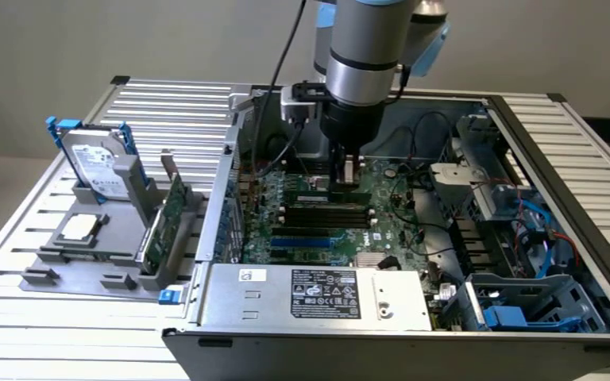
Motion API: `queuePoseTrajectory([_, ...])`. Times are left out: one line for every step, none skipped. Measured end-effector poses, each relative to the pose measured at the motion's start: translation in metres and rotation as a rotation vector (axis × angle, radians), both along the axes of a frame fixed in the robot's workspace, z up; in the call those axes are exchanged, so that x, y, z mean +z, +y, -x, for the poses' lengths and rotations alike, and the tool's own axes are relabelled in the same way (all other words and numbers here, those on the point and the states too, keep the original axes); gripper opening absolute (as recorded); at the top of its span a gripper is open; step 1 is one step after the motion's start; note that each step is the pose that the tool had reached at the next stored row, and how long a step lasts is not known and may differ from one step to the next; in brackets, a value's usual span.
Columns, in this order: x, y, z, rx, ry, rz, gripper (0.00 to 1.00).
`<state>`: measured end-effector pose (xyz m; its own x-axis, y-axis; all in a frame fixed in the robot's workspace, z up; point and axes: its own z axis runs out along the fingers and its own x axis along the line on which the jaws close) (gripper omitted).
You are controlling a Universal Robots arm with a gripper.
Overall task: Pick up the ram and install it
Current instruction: 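Insert the ram into the slot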
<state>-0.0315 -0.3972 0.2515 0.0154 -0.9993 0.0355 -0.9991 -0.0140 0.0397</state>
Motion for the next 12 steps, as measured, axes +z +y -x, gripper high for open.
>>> queuePoseTrajectory([-0.0019,-0.0003,0.000,0.000,0.0000,-0.0001,0.14])
queuePoseTrajectory([-0.0037,-0.0007,0.000,0.000,0.0000,-0.0001,0.14])
queuePoseTrajectory([-0.0054,-0.0016,0.000,0.000,0.0000,0.0000,0.14])
queuePoseTrajectory([-0.0072,-0.0029,0.000,0.000,0.0002,0.0002,0.14])
queuePoseTrajectory([-0.0089,-0.0042,0.000,0.000,0.0003,0.0000,0.14])
queuePoseTrajectory([-0.0105,-0.0053,0.000,0.000,0.0004,-0.0001,0.14])
queuePoseTrajectory([-0.0121,-0.0060,-0.001,0.000,0.0004,-0.0004,0.14])
queuePoseTrajectory([-0.0133,-0.0061,-0.001,0.000,0.0005,-0.0002,0.14])
queuePoseTrajectory([-0.0141,-0.0062,-0.002,0.000,0.0008,-0.0001,0.14])
queuePoseTrajectory([-0.0148,-0.0062,-0.003,0.000,0.0012,-0.0001,0.14])
queuePoseTrajectory([-0.0154,-0.0063,-0.004,0.000,0.0019,0.0000,0.14])
queuePoseTrajectory([-0.0157,-0.0064,-0.004,0.000,0.0032,0.0000,0.14])
